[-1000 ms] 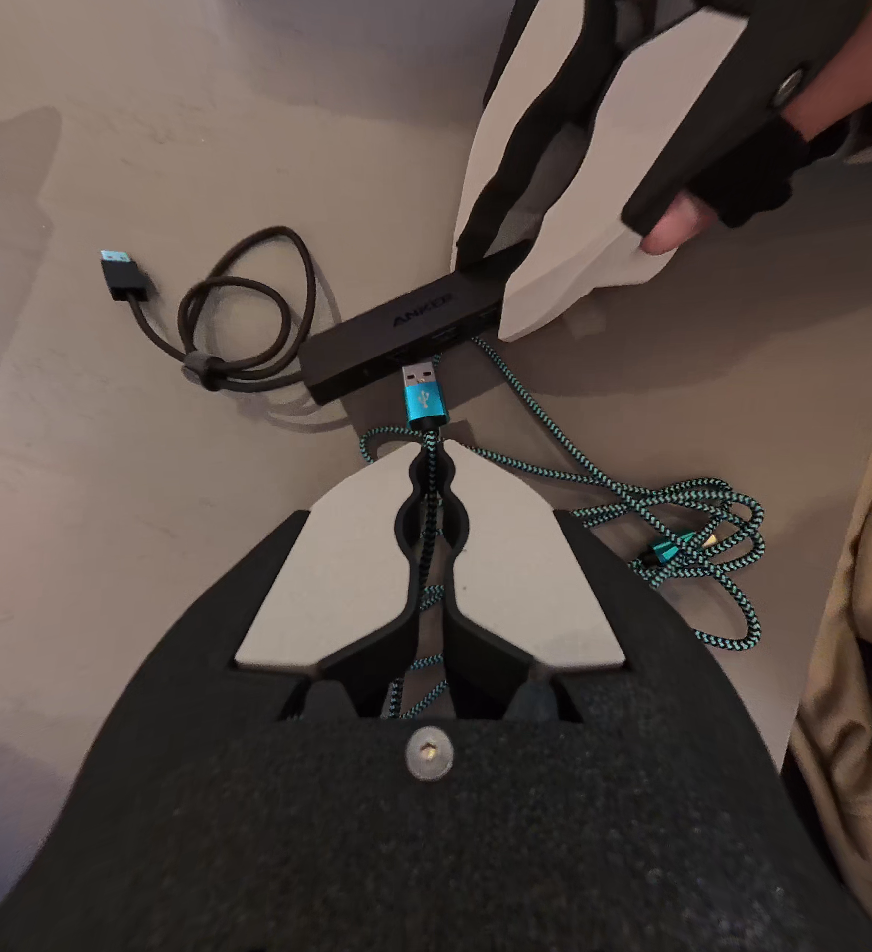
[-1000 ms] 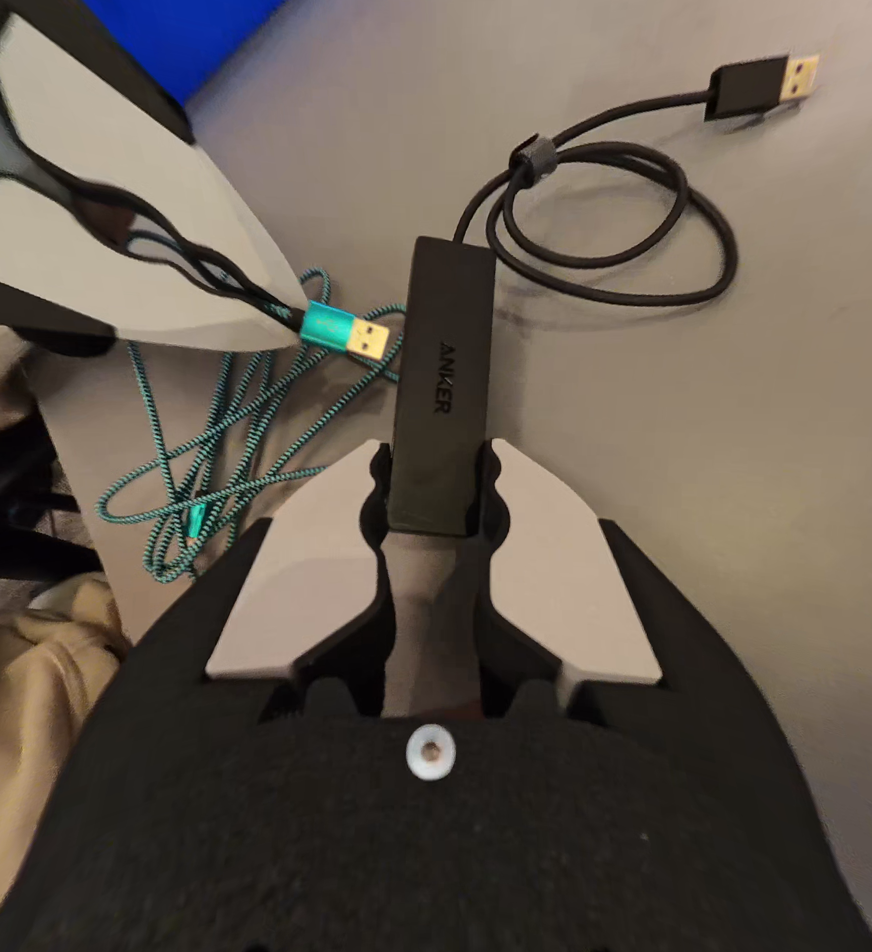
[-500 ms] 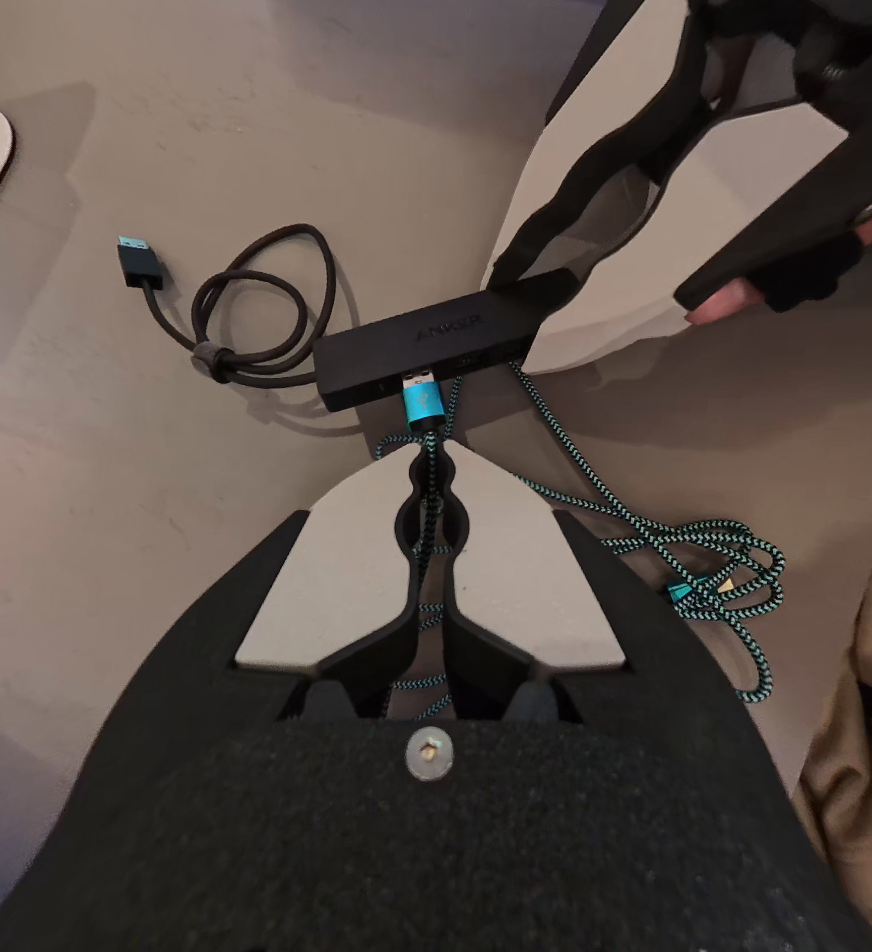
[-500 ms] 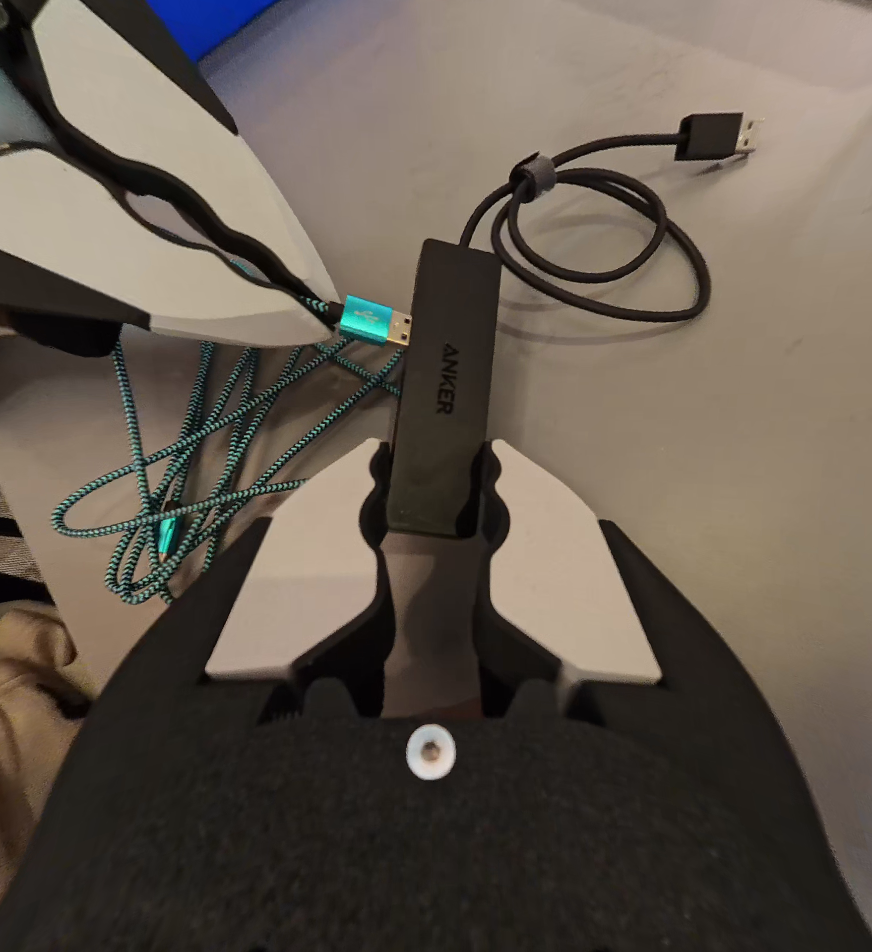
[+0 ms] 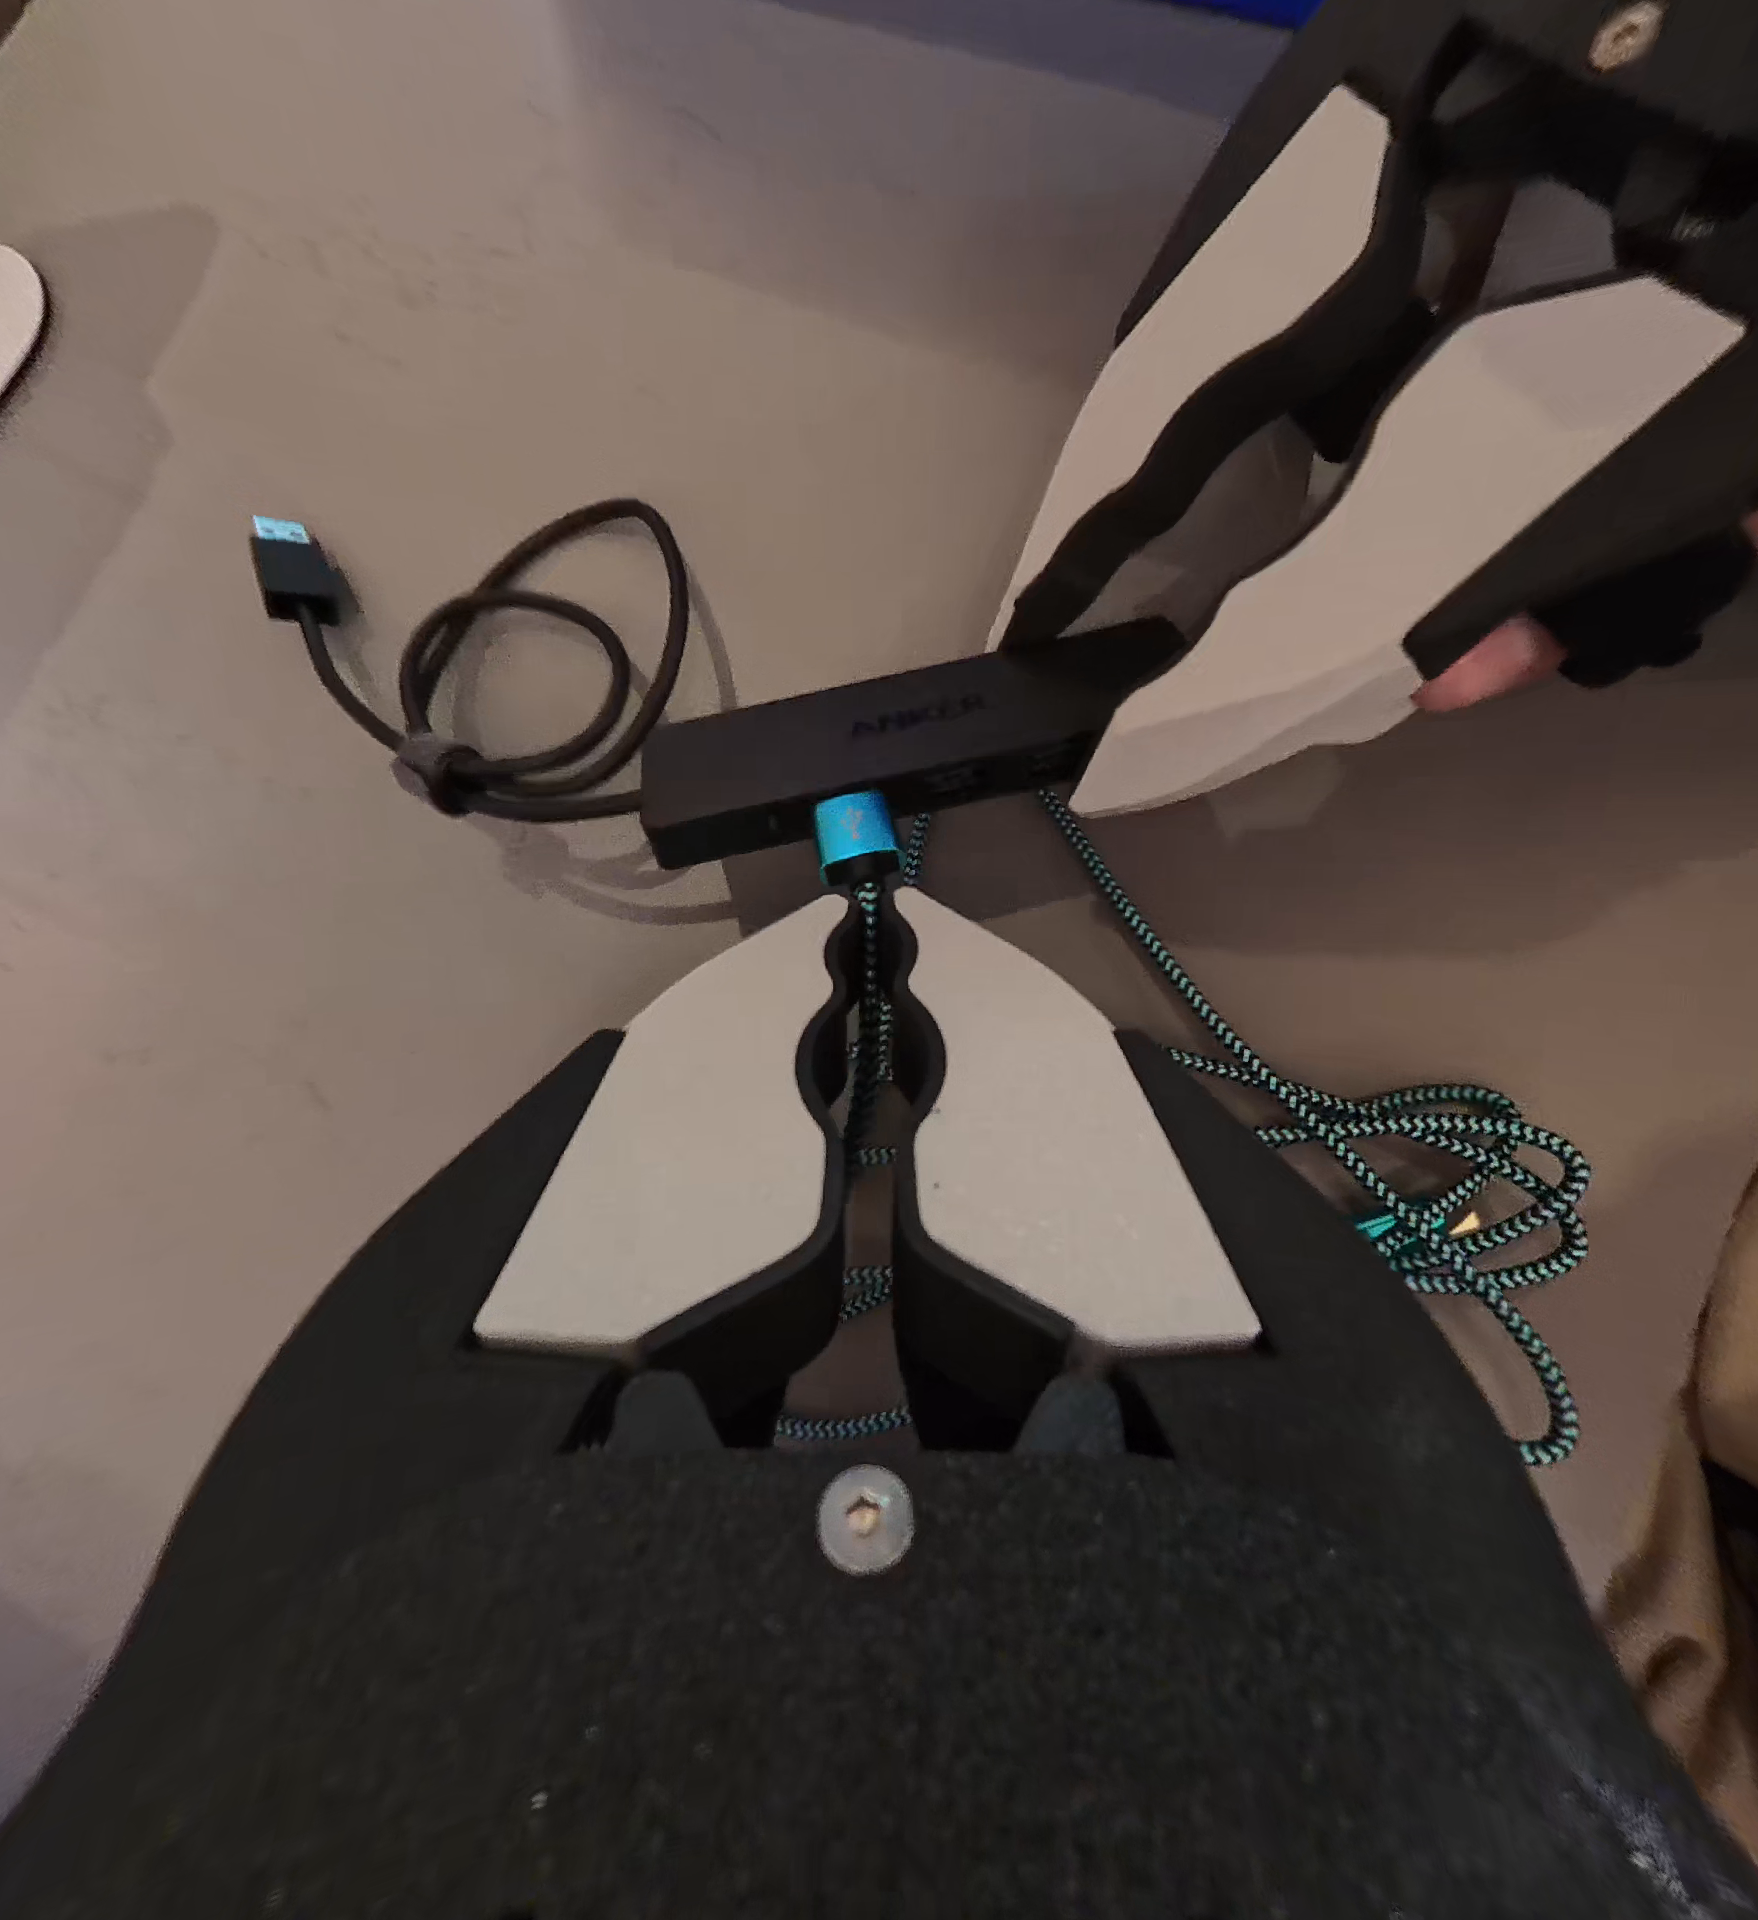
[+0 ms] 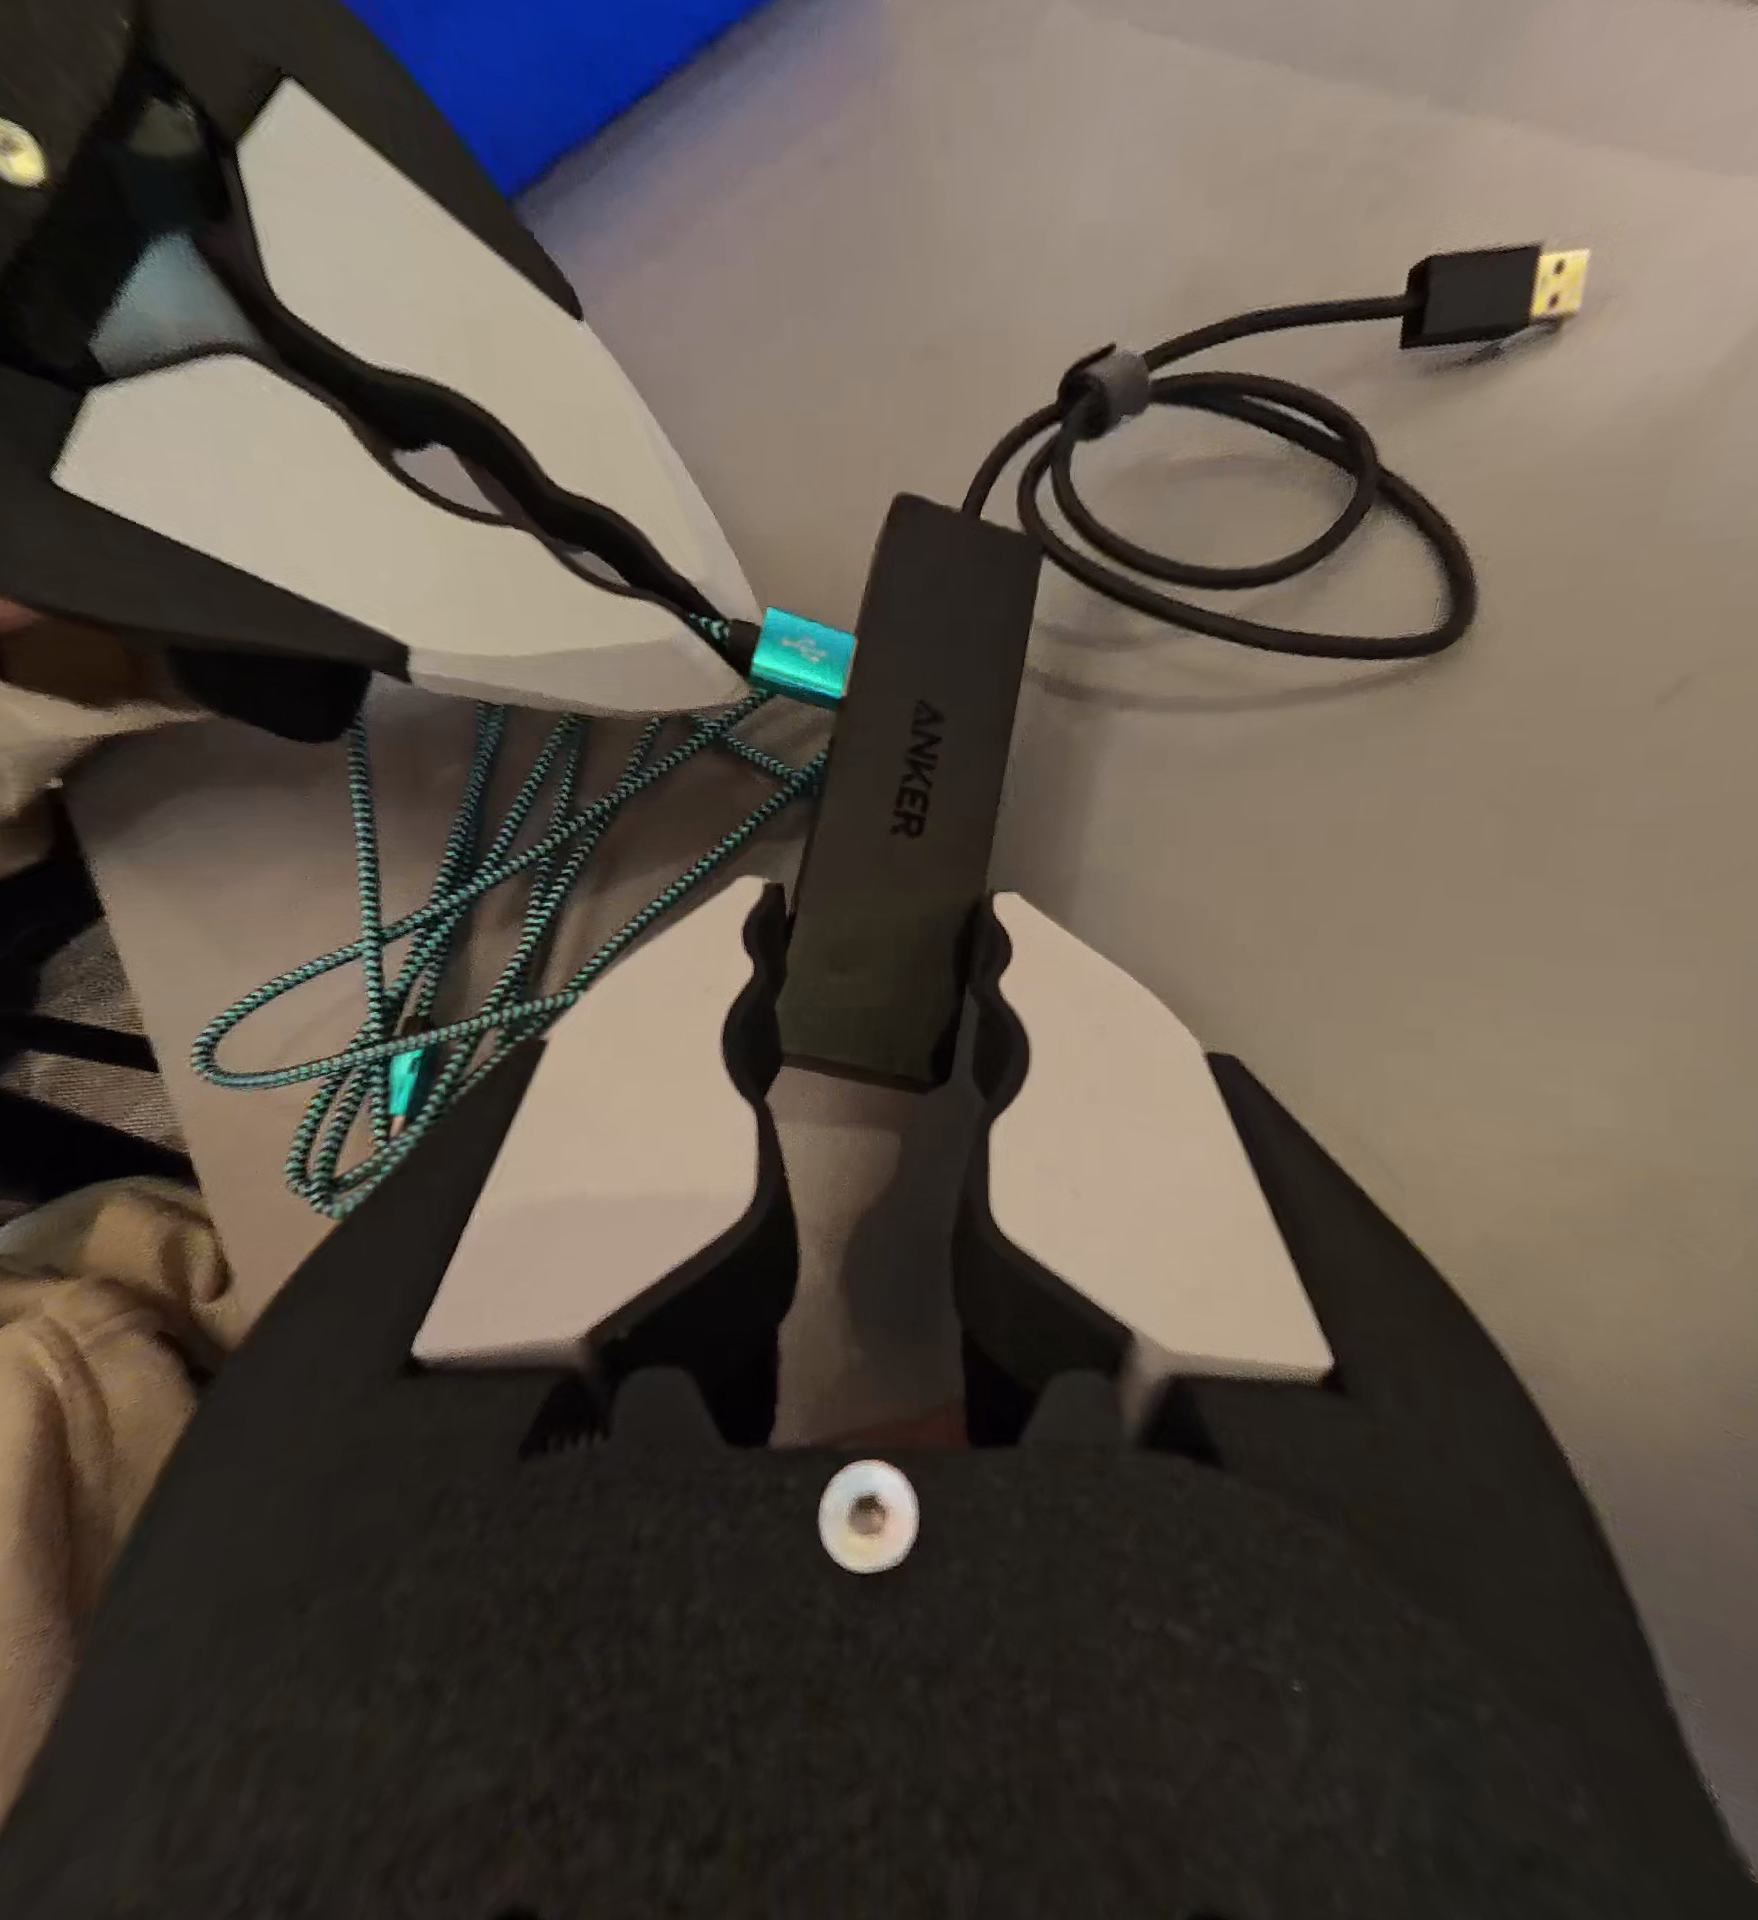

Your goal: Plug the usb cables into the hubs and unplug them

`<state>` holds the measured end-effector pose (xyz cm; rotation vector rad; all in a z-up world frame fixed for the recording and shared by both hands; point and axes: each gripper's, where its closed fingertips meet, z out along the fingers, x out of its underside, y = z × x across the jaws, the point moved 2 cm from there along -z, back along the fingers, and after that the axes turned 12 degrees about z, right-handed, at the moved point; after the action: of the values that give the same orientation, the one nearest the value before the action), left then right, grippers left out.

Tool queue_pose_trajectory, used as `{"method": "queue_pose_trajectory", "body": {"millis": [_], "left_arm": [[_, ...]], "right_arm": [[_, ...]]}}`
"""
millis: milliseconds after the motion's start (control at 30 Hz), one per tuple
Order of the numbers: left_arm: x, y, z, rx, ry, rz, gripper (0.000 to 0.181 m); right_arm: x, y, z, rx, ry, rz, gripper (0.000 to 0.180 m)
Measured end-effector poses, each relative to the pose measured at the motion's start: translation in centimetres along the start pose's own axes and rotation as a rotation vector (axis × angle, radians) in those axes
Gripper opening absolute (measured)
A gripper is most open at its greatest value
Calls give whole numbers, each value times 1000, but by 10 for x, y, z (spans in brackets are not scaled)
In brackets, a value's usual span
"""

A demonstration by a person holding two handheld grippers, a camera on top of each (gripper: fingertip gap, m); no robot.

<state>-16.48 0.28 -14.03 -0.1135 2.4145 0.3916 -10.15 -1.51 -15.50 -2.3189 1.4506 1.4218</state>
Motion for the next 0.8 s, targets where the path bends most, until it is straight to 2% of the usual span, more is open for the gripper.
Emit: {"method": "queue_pose_trajectory", "body": {"millis": [800], "left_arm": [[7,-3,10,15,38,9,2]], "right_arm": [[-4,-5,-3,31,-24,-2,34]]}}
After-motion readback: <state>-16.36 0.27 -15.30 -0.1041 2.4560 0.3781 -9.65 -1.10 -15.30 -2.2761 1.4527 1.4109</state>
